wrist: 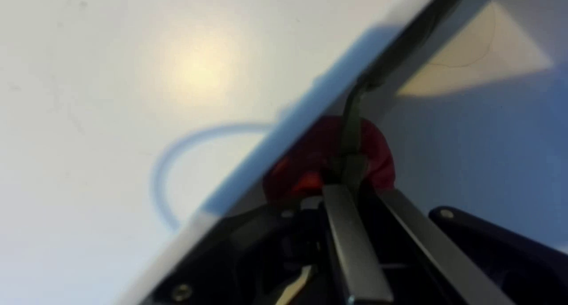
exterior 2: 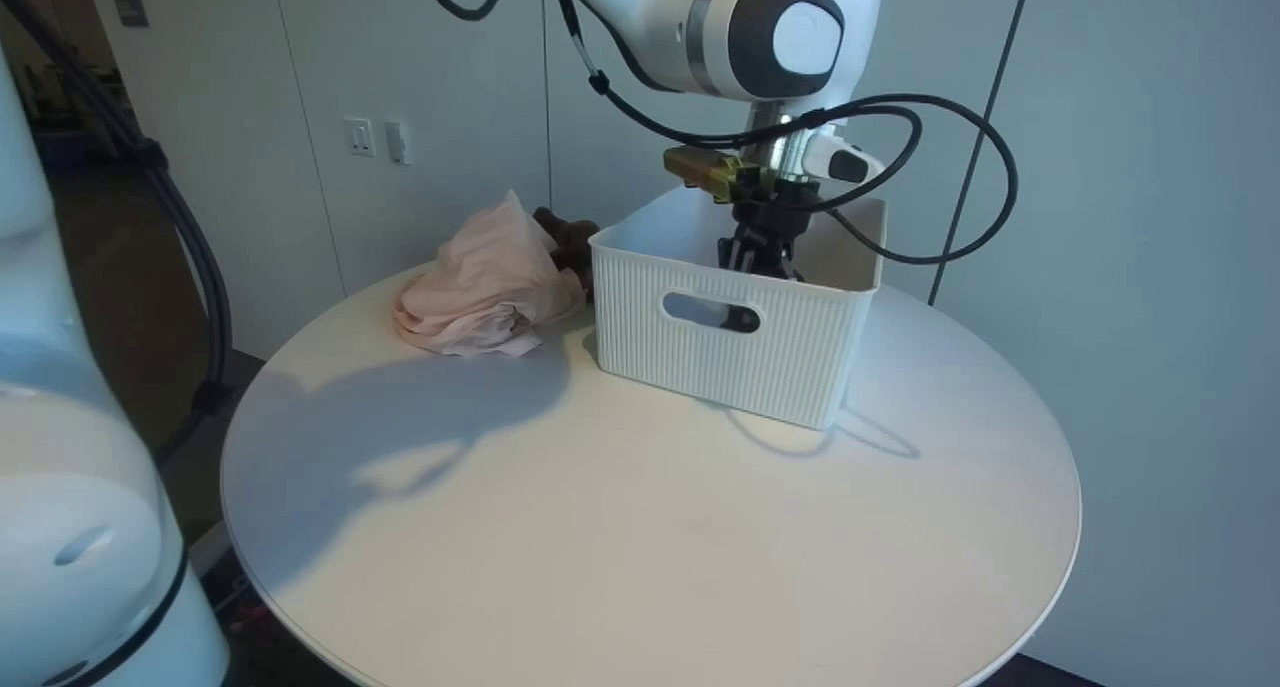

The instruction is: Remove the pink and peach shirts, the moose toy and turnip plushie from the basket

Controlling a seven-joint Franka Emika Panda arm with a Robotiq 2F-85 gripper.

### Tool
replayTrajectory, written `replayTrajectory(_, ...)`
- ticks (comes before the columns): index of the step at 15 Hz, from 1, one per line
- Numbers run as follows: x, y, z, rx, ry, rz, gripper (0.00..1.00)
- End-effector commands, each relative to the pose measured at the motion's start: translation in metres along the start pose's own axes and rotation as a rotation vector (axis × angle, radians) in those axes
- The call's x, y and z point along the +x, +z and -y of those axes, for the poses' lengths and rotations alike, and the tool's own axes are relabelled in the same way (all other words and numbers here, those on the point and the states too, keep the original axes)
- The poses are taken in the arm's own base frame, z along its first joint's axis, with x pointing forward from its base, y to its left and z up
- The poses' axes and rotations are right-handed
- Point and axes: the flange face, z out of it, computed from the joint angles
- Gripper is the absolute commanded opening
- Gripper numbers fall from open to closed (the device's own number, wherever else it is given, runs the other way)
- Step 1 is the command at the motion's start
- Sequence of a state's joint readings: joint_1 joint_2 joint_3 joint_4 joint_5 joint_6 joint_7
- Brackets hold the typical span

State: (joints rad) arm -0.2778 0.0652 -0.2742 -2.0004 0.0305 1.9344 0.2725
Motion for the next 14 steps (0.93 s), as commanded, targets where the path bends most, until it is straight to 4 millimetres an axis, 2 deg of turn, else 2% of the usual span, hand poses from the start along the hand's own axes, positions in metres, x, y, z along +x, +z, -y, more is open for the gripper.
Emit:
replayTrajectory(1, -0.032, -0.019, -0.011, 0.045, -0.023, -0.071, 0.11)
replayTrajectory(2, -0.042, -0.024, -0.011, 0.048, -0.027, -0.097, 0.12)
replayTrajectory(4, -0.044, -0.071, 0.011, 0.052, -0.031, -0.185, 0.11)
replayTrajectory(11, -0.114, -0.223, 0.033, 0.069, -0.092, -0.545, 0.11)
replayTrajectory(14, -0.155, -0.263, 0.069, 0.173, -0.270, -0.564, 0.11)
